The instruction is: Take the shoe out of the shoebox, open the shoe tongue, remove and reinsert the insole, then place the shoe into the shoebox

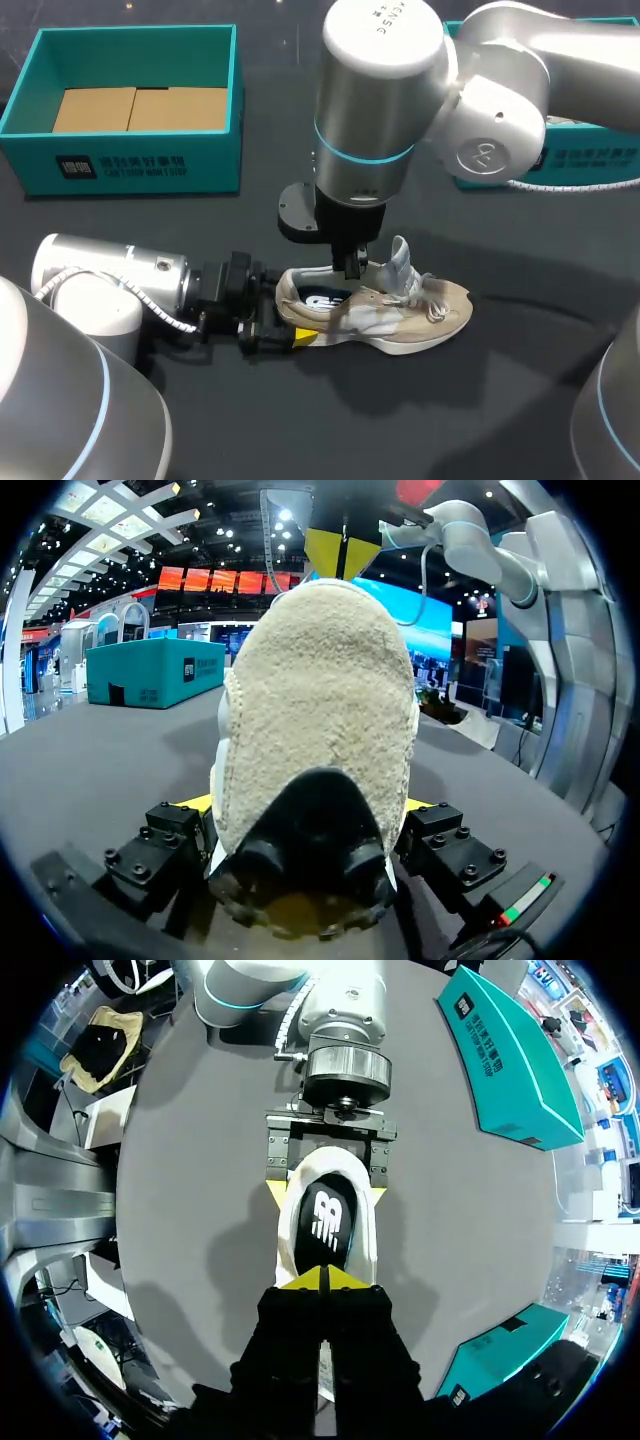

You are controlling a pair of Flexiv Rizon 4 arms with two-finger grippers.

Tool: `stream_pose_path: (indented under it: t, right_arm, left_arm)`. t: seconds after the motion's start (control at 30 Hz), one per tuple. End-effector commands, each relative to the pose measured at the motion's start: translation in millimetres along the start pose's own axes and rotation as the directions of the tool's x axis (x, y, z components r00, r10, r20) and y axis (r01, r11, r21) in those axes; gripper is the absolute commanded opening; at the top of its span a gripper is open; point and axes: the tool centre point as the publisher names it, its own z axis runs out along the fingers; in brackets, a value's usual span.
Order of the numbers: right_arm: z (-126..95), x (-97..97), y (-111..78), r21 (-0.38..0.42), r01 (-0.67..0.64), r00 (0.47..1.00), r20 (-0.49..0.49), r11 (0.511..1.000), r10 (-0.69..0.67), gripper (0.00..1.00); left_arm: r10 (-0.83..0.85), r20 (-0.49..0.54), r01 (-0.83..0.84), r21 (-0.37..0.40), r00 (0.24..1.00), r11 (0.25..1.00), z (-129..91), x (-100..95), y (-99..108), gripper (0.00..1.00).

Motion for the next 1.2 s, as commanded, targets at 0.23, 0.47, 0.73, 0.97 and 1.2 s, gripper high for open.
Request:
stream_pose_path:
  t: [0.23, 0.47, 0.73, 0.97, 1.2]
  right_arm:
    - [32, -9.6, 1.1, 0.022, 0.039, 0.999, -0.012, 0.999, -0.039, 0.00]
    - [53, -5.1, -7.6, 0.018, 0.036, 0.999, 0.000, 0.999, -0.036, 0.00]
    - [81, 1.2, -16.0, -0.015, 0.046, 0.998, 0.035, 0.999, -0.045, 0.00]
    - [89, 1.7, -29.6, 0.012, 0.020, 0.999, 0.045, 1.000, -0.020, 0.00]
    - [84, 0.5, -43.9, 0.058, -0.019, 0.998, 0.055, 0.998, 0.016, 0.00]
  left_arm:
    - [0.000, 0.001, 0.000, 0.000, 1.000, 1.000, 1, 0.8, 0, 0.00]
    - [0.000, 0.001, 0.000, 0.000, 1.000, 1.000, 1, 0.8, 0, 0.00]
    - [0.000, 0.001, 0.000, 0.000, 1.000, 1.000, 1, 0.8, 0, 0.00]
    - [0.000, 0.001, 0.000, 0.000, 1.000, 1.000, 1, 0.8, 0, 0.00]
    - [0.000, 0.001, 0.000, 0.000, 1.000, 1.000, 1, 0.8, 0, 0.00]
